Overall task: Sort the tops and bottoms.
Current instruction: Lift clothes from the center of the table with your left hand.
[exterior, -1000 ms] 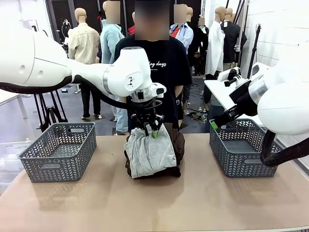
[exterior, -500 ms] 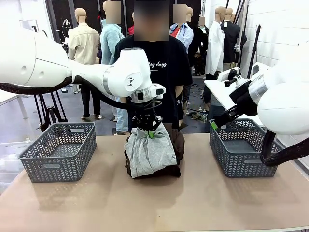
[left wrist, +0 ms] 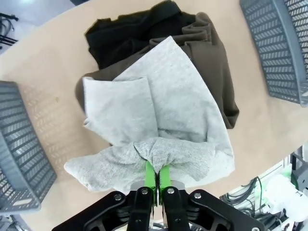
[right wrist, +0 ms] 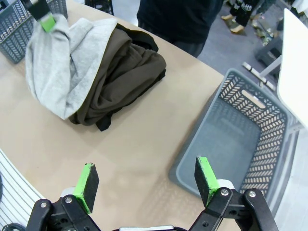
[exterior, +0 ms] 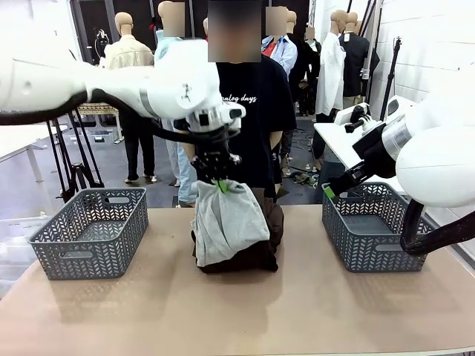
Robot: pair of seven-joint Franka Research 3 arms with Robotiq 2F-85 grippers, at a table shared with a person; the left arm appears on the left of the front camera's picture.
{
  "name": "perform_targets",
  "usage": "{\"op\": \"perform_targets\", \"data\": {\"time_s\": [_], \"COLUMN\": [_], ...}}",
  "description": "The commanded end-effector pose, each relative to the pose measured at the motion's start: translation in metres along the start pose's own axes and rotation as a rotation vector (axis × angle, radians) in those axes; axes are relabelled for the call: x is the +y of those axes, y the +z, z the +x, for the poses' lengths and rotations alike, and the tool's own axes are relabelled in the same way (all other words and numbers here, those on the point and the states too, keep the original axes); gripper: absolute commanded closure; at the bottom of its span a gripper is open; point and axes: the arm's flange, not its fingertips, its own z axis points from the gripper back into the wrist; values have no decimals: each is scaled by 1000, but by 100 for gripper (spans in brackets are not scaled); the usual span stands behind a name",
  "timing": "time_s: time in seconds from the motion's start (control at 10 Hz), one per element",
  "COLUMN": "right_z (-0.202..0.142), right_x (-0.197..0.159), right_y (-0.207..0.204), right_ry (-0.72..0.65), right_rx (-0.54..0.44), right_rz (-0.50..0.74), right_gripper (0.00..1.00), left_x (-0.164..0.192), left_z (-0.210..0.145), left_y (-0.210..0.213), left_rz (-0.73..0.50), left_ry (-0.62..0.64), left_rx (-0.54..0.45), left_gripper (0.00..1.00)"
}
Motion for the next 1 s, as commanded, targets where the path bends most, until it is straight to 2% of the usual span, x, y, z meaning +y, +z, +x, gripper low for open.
{"op": "perform_targets", "data": {"time_s": [0.0,0.1,0.6,0.9], "right_z": [0,0,0,0], "right_x": [0,0,0,0], "right_y": [-1,-1,-1,-1], "right_ry": [-9,-9,-9,-9], "right_rx": [0,0,0,0], "right_rz": [8,8,8,8], "right_gripper": [0,0,0,0], "left_x": [9,0,-1,11], "left_z": [1,0,2,21], "left_y": [33,0,-3,84], "left_rz": [2,0,0,62], "left_ry": [-23,0,-7,87], "left_rx": [-52,0,18,-102], "left_gripper": [100,100,100,100]}}
